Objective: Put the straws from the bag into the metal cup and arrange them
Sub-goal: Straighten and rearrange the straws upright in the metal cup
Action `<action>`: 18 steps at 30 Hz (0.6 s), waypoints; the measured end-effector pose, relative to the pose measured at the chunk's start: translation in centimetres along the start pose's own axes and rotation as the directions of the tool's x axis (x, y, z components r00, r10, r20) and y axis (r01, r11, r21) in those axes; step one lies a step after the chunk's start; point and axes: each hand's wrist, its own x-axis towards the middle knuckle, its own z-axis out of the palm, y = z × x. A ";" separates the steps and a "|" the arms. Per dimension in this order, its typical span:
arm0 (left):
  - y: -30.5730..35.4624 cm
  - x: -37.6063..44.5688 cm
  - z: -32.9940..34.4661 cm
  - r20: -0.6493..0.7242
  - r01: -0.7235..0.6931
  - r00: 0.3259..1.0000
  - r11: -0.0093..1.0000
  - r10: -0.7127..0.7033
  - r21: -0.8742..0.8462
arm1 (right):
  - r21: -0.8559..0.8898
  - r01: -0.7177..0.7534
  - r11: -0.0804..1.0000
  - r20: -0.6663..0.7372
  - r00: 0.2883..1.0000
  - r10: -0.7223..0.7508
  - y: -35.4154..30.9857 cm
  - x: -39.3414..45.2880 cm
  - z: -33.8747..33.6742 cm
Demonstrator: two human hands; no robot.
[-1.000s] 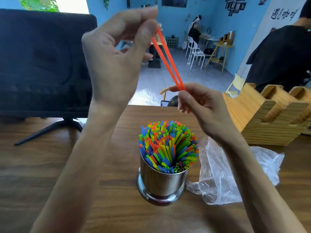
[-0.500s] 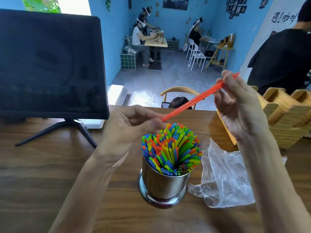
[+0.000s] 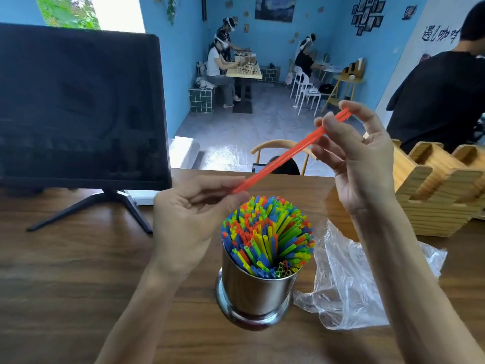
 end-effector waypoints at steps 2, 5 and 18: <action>0.2 0.0 0.2 -0.095 -0.030 0.995 0.999 0.027 -0.025 | 0.034 -0.013 0.999 -0.022 1.000 0.014 0.0 0.1 -0.2; 1.0 0.6 0.4 -0.268 -0.067 0.963 0.985 0.022 -0.158 | 0.075 -0.012 0.997 -0.052 0.999 0.016 -0.3 0.4 -0.7; 1.9 1.7 3.2 -0.305 0.071 0.924 0.887 -0.231 -0.455 | 0.224 -0.011 0.975 -0.028 0.999 0.018 0.3 -1.7 0.1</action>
